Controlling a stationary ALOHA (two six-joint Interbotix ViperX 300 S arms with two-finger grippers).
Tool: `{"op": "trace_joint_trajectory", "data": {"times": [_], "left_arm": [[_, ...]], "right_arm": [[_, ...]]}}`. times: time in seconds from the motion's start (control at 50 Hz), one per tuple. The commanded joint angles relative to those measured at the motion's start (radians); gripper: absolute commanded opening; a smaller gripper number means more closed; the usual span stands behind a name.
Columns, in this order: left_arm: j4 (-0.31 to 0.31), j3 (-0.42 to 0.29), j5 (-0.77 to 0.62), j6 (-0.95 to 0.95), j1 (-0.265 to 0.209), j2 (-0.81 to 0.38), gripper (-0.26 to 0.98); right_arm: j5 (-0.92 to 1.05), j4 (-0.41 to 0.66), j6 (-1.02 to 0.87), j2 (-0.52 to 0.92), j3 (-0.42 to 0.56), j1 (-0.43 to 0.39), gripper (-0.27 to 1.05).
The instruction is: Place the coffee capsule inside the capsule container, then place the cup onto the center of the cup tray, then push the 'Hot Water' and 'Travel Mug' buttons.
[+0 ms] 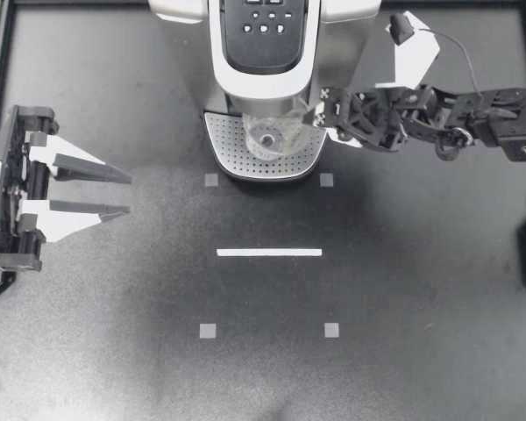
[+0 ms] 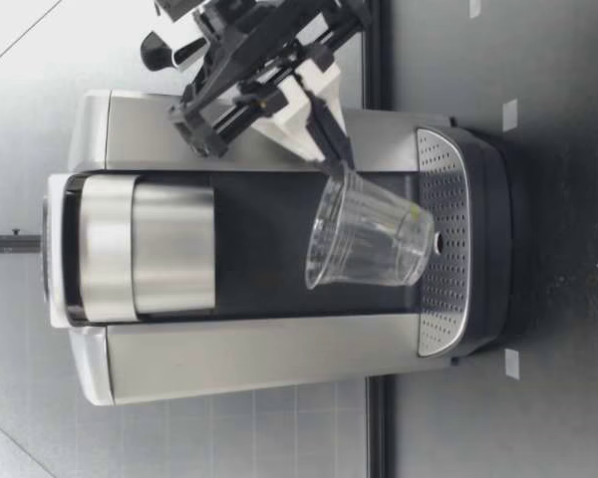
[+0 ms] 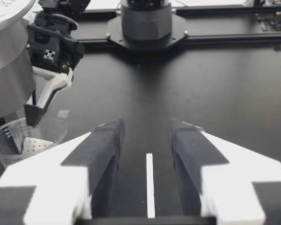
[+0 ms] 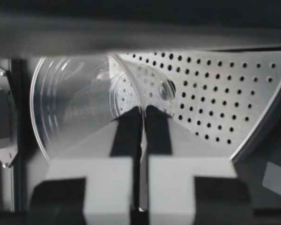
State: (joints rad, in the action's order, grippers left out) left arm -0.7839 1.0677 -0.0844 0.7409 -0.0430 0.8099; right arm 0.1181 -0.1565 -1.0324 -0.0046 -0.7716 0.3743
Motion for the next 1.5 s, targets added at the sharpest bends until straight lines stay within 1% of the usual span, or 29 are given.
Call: {"op": "trace_joint_trajectory", "data": {"times": [0.0, 0.4, 0.64, 0.74, 0.94, 1.1, 1.3, 1.48], "left_arm": [[0.002, -0.009, -0.009, 0.002, -0.002, -0.002, 0.37], [0.002, 0.000, -0.015, 0.000, -0.002, -0.002, 0.37], [0.002, 0.000, -0.015, 0.000, -0.003, 0.000, 0.37], [0.002, 0.000, -0.015, 0.000, -0.002, 0.002, 0.37], [0.002, 0.000, -0.015, 0.000, -0.003, 0.003, 0.37], [0.002, 0.000, -0.014, 0.000, -0.003, 0.003, 0.37], [0.003, 0.000, -0.015, 0.002, -0.003, 0.003, 0.37], [0.006, -0.003, -0.014, 0.002, -0.002, 0.003, 0.37]], "right_arm": [[0.009, 0.002, 0.003, -0.009, 0.023, 0.011, 0.07], [0.002, 0.003, 0.005, -0.009, 0.023, 0.012, 0.07], [0.002, 0.026, 0.005, -0.002, 0.025, 0.012, 0.09], [0.003, 0.026, 0.005, 0.002, 0.025, 0.012, 0.13], [0.002, 0.028, 0.005, 0.005, 0.032, 0.012, 0.31], [0.000, 0.038, 0.005, 0.005, 0.049, 0.012, 0.41], [-0.002, 0.041, 0.005, -0.009, 0.043, 0.012, 0.46], [-0.009, 0.049, 0.005, -0.086, -0.023, 0.012, 0.46]]}}
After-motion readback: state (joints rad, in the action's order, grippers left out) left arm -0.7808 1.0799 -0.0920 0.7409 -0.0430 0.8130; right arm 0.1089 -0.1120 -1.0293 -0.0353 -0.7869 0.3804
